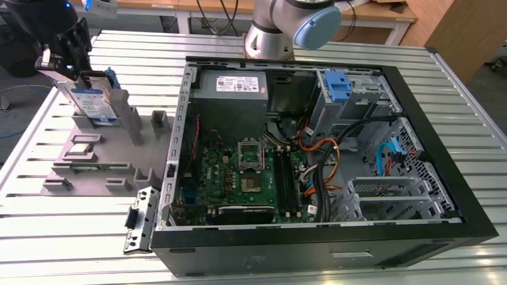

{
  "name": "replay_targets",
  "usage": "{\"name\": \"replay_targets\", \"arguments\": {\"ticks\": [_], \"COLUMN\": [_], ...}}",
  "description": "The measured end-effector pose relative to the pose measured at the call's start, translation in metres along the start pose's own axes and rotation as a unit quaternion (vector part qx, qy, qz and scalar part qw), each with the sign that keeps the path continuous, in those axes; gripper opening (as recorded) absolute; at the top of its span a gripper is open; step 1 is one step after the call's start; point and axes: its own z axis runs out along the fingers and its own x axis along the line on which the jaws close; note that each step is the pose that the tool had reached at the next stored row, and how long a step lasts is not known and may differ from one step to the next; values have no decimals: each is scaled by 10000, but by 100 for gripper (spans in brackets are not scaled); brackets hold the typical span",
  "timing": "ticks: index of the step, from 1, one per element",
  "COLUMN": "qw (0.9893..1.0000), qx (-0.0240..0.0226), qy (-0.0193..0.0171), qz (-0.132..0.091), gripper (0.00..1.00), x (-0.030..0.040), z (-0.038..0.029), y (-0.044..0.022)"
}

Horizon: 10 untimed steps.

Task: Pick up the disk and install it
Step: 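Pick up the disk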

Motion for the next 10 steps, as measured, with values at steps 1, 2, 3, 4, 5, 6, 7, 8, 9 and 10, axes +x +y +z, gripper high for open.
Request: {"name": "replay_targets", "arguments": {"ticks": [1,2,3,4,5,6,7,8,9,10], "qw": [10000,10000,10000,10000,10000,10000,10000,10000,10000,10000], "qx": [1,1,-1,-1,-1,0,1,1,0,0], "qy": [-1,-1,1,1,2,3,4,5,5,6], "qz": [0,0,0,0,0,0,0,0,0,0], "gripper": [35,35,35,35,35,35,35,35,35,35], "x": [-1,-2,-3,-4,-5,-5,-5,-5,-5,-5], "z": [-8,-20,-35,-48,-60,-61,-61,-61,-62,-62], "y": [0,0,1,2,2,2,2,2,2,2]}}
